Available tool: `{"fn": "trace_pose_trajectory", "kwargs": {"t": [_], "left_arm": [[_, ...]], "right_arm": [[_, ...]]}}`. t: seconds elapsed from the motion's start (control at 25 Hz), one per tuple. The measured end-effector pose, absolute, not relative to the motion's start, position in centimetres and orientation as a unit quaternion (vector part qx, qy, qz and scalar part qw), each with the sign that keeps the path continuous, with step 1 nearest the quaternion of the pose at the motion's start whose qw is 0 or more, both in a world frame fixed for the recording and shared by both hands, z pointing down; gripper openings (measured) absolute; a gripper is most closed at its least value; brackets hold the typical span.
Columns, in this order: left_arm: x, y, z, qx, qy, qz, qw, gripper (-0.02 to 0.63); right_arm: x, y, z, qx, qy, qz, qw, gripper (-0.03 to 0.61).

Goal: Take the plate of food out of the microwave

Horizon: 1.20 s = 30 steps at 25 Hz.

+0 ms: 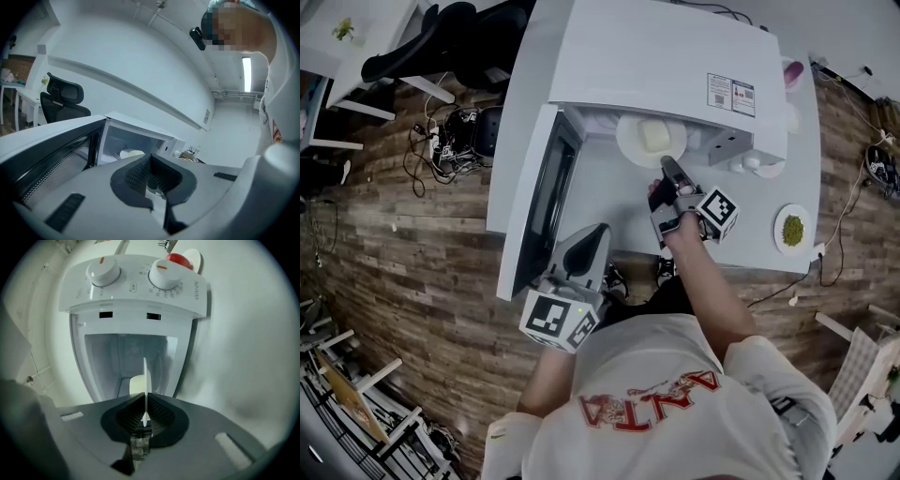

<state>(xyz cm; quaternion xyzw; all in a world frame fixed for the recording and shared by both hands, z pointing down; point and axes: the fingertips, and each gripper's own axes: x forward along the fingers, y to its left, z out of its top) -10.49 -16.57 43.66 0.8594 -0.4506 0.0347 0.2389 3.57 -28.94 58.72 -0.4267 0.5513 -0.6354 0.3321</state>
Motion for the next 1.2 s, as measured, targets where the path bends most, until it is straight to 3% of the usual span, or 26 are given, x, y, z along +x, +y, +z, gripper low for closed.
{"fn": "trace_pose_trajectory", "kwargs": {"t": [0.64, 1.2], "left_arm": [[-8.2, -14.1, 42.2, 0.881, -0.419, 0.028, 0.219, 0.009], [-3.9, -13.4, 42.2, 0.892, -0.394, 0.042, 0.215, 0.009]], "right_arm": [[6.4, -18.3, 58.4, -0.406, 0.582, -0.638, 0.300, 0.018], [13.7, -13.3, 64.6, -0.449, 0.541, -0.656, 0.275, 0.018]]}}
